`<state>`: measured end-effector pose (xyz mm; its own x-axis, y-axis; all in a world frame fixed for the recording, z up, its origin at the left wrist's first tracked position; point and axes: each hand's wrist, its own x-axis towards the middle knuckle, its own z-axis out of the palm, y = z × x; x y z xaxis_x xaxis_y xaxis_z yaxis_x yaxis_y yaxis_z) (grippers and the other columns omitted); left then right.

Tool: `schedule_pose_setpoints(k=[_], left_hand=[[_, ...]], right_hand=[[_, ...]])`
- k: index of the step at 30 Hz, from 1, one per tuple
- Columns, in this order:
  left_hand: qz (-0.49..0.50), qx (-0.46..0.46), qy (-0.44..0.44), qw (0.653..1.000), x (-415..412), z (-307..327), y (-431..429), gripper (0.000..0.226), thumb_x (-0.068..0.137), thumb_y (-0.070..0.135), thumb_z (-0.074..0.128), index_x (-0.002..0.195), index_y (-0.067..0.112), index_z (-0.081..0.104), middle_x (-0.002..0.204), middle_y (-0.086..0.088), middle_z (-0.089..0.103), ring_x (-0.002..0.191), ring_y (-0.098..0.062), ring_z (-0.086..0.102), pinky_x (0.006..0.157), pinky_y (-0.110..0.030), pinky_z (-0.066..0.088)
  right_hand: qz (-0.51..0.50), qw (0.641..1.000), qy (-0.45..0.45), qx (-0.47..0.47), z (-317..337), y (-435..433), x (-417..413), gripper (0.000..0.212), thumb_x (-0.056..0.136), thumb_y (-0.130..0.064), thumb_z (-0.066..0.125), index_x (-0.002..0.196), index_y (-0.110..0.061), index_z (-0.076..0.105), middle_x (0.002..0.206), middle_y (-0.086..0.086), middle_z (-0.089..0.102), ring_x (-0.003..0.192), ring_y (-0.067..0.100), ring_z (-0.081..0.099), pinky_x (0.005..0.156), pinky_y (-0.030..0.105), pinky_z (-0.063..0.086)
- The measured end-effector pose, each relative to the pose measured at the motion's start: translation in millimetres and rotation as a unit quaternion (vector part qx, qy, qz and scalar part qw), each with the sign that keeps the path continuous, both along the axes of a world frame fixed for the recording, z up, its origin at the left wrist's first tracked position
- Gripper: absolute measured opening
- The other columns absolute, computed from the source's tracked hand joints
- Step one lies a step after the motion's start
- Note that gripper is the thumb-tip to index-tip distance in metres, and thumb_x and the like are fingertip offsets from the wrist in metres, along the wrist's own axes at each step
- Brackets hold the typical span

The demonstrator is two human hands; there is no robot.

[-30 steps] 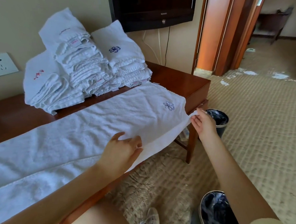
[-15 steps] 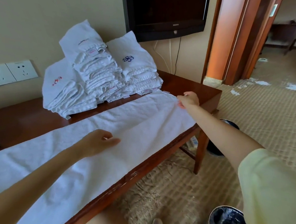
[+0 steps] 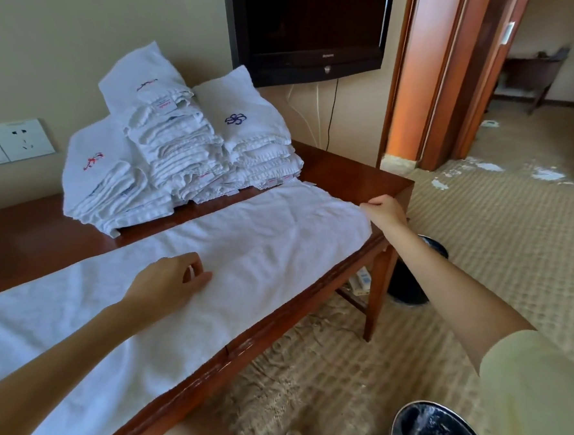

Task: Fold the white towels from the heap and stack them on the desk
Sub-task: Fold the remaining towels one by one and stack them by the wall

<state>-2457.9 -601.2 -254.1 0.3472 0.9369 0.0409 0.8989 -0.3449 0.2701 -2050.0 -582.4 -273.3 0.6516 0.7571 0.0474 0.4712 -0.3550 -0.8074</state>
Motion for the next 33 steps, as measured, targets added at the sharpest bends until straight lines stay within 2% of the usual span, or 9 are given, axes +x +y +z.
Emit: schedule_pose_setpoints(k=[1, 3, 6, 8, 16, 23, 28, 30, 33], left_hand=[[-0.008, -0.004, 0.019, 1.000, 3.1, 1.8, 1.1, 0.027, 0.092, 0.055, 0.048, 0.082, 0.030, 0.051, 0.077, 0.008, 0.059, 0.068, -0.008, 0.056, 0.056, -0.023, 0.040], [-0.015, -0.008, 0.039, 0.999, 12.2, 5.4, 3.4, 0.031, 0.091, 0.060, 0.045, 0.086, 0.030, 0.052, 0.080, 0.011, 0.059, 0.070, -0.008, 0.057, 0.062, -0.024, 0.043], [-0.023, -0.006, 0.042, 0.999, 28.3, 6.7, 6.7, 0.030, 0.092, 0.058, 0.047, 0.095, 0.028, 0.053, 0.089, 0.008, 0.061, 0.077, -0.011, 0.059, 0.071, -0.027, 0.048], [-0.027, -0.006, 0.037, 0.999, 36.0, 5.2, 8.9, 0.025, 0.094, 0.052, 0.048, 0.094, 0.027, 0.052, 0.090, 0.006, 0.063, 0.078, -0.012, 0.059, 0.070, -0.027, 0.048], [-0.025, -0.010, -0.020, 0.999, 38.3, -5.0, 12.9, 0.017, 0.096, 0.041, 0.051, 0.091, 0.025, 0.054, 0.082, 0.009, 0.059, 0.073, -0.010, 0.057, 0.060, -0.024, 0.041], [-0.008, -0.001, -0.086, 0.996, 43.9, -7.3, 7.4, 0.011, 0.096, 0.036, 0.052, 0.097, 0.027, 0.058, 0.081, 0.011, 0.059, 0.070, -0.009, 0.058, 0.055, -0.022, 0.042], [-0.070, 0.071, -0.069, 0.993, 37.1, -14.3, 0.3, 0.023, 0.097, 0.030, 0.052, 0.118, 0.027, 0.058, 0.098, 0.012, 0.052, 0.082, -0.007, 0.051, 0.065, -0.020, 0.038], [-0.085, 0.061, -0.079, 0.991, 24.1, -14.7, 0.6, 0.023, 0.096, 0.030, 0.054, 0.118, 0.030, 0.058, 0.097, 0.012, 0.052, 0.078, -0.004, 0.051, 0.064, -0.016, 0.038], [-0.101, 0.034, -0.076, 0.991, -3.3, -9.6, -0.5, 0.019, 0.095, 0.032, 0.055, 0.113, 0.037, 0.056, 0.094, 0.015, 0.052, 0.076, 0.000, 0.053, 0.063, -0.011, 0.036]], right_hand=[[0.007, 0.999, 0.029, -0.013, -3.5, -3.7, 5.3, 0.019, 0.089, -0.030, 0.058, 0.096, -0.013, 0.063, 0.107, 0.018, 0.067, 0.083, 0.026, 0.058, 0.078, 0.038, 0.052], [0.021, 0.988, 0.149, -0.046, -7.1, -12.8, 11.5, 0.036, 0.090, -0.046, 0.058, 0.107, -0.014, 0.060, 0.107, 0.015, 0.066, 0.085, 0.024, 0.061, 0.082, 0.039, 0.054], [0.069, 0.936, 0.332, -0.094, -9.0, -26.2, 12.6, 0.055, 0.084, -0.061, 0.061, 0.111, -0.014, 0.052, 0.102, 0.008, 0.064, 0.094, 0.024, 0.065, 0.086, 0.034, 0.054], [0.080, 0.911, 0.396, -0.082, -14.3, -27.6, 14.1, 0.060, 0.080, -0.057, 0.068, 0.113, -0.010, 0.051, 0.102, 0.011, 0.062, 0.095, 0.024, 0.064, 0.085, 0.034, 0.054], [0.096, 0.867, 0.483, -0.078, -17.2, -30.8, 25.0, 0.059, 0.081, -0.023, 0.076, 0.132, -0.005, 0.051, 0.125, 0.012, 0.062, 0.104, 0.022, 0.064, 0.075, 0.031, 0.059], [0.048, 0.903, 0.426, 0.024, -1.8, -26.0, 38.5, 0.046, 0.084, -0.009, 0.073, 0.126, -0.004, 0.055, 0.126, 0.012, 0.060, 0.095, 0.016, 0.061, 0.074, 0.023, 0.054], [0.005, 0.942, 0.336, -0.001, -6.9, -19.0, 43.0, 0.050, 0.082, -0.010, 0.076, 0.127, -0.005, 0.054, 0.128, 0.011, 0.059, 0.117, 0.022, 0.058, 0.084, 0.026, 0.049], [-0.007, 0.968, 0.251, -0.017, -11.1, -12.4, 40.3, 0.050, 0.083, -0.010, 0.074, 0.129, -0.005, 0.054, 0.130, 0.012, 0.058, 0.118, 0.025, 0.057, 0.085, 0.030, 0.048], [-0.024, 0.999, 0.035, -0.002, -5.6, -1.7, 26.8, 0.050, 0.083, -0.012, 0.067, 0.130, -0.012, 0.052, 0.131, 0.012, 0.056, 0.116, 0.027, 0.056, 0.093, 0.036, 0.048]])
